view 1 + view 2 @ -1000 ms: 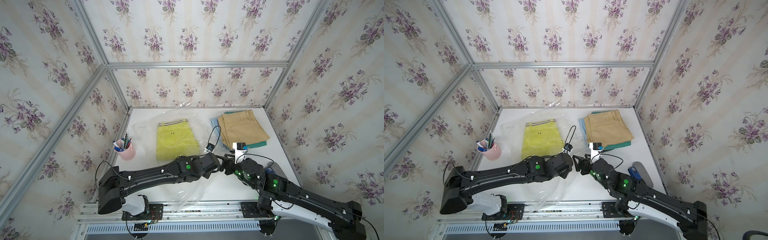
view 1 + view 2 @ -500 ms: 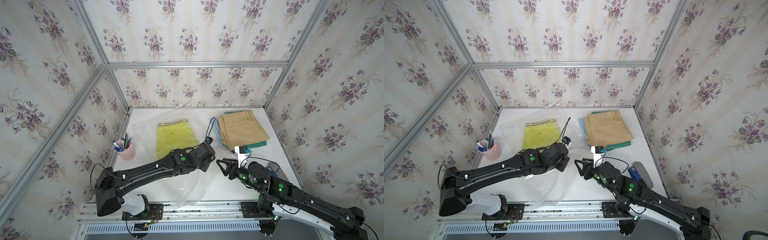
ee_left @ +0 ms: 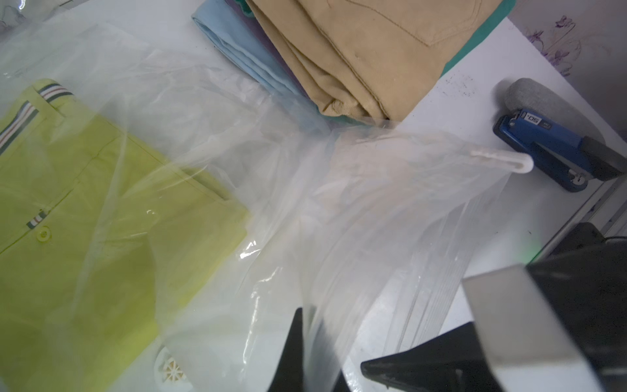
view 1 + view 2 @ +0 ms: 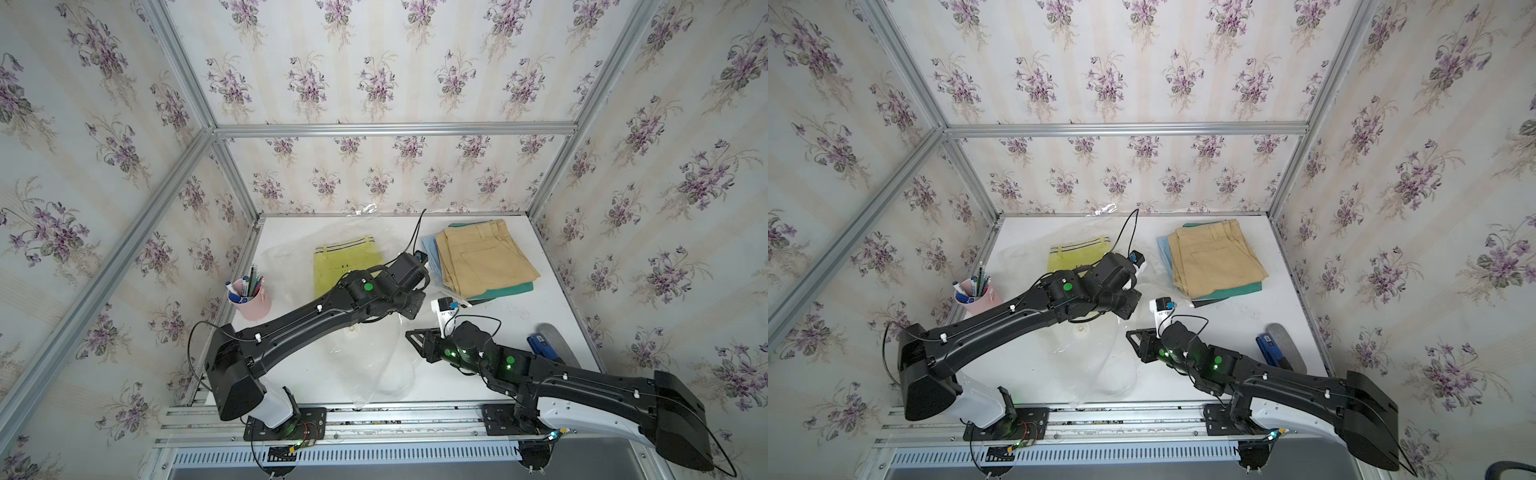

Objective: Take the trousers out of the vacuum bag
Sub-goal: Open the vacuum bag at the center of the board.

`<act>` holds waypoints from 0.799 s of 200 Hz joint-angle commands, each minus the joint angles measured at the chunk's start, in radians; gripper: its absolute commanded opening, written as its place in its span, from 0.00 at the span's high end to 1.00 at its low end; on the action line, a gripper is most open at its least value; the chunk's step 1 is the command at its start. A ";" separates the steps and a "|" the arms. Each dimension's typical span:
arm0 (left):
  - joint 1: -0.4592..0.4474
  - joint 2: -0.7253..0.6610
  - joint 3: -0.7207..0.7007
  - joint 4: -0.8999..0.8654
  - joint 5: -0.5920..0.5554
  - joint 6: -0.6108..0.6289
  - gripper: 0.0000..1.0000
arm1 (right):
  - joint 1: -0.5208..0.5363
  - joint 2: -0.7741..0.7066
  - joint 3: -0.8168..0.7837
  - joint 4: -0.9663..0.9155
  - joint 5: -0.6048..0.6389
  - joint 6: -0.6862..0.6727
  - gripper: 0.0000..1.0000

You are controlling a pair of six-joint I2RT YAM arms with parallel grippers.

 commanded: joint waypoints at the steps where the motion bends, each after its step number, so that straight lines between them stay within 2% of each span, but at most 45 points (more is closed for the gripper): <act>1: 0.017 0.033 0.060 -0.027 0.022 0.028 0.93 | 0.002 0.071 0.029 0.086 0.022 -0.006 0.66; 39: 0.042 0.088 0.127 -0.033 0.047 0.031 0.93 | 0.003 0.170 0.042 0.124 0.024 0.025 0.68; 82: 0.044 0.106 0.186 -0.045 0.084 0.029 0.93 | -0.022 0.205 0.074 -0.039 0.136 0.115 0.69; 109: 0.044 0.077 0.177 -0.037 0.099 0.024 0.93 | -0.070 0.198 0.041 0.028 0.069 0.127 0.66; 138: 0.042 0.045 0.155 -0.015 0.121 0.011 0.92 | -0.093 0.263 0.087 0.018 0.063 0.155 0.63; 160: 0.038 0.033 0.150 -0.010 0.121 0.010 0.91 | -0.130 0.301 0.084 0.080 0.042 0.183 0.63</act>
